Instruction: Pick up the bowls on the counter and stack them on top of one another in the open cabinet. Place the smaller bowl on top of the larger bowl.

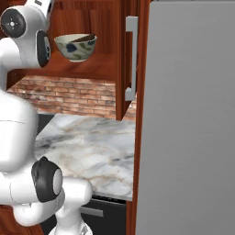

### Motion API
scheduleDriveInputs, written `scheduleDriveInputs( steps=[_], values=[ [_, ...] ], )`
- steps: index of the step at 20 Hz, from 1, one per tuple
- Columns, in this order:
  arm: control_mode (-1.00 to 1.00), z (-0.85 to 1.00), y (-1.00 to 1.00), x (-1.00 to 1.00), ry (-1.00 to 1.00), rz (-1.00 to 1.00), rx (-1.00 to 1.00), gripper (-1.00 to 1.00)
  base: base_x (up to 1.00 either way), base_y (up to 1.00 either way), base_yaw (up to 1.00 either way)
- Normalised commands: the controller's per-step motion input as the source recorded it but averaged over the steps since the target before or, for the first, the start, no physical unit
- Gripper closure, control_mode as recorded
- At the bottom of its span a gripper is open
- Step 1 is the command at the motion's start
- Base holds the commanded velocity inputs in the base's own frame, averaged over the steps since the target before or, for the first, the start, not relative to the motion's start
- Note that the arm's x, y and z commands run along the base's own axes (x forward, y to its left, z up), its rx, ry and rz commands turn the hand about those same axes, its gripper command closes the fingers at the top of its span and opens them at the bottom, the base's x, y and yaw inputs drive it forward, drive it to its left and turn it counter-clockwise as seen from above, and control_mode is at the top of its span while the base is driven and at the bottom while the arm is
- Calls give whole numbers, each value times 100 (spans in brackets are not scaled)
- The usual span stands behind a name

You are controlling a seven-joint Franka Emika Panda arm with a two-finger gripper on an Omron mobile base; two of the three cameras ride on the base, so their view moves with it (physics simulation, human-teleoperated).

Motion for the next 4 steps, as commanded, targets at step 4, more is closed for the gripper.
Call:
scheduleDriveInputs(
  steps=[4],
  values=[
    [-100, 10, -25, -70, 0, 0, 0, -100, 0, 0, 0]
  ],
)
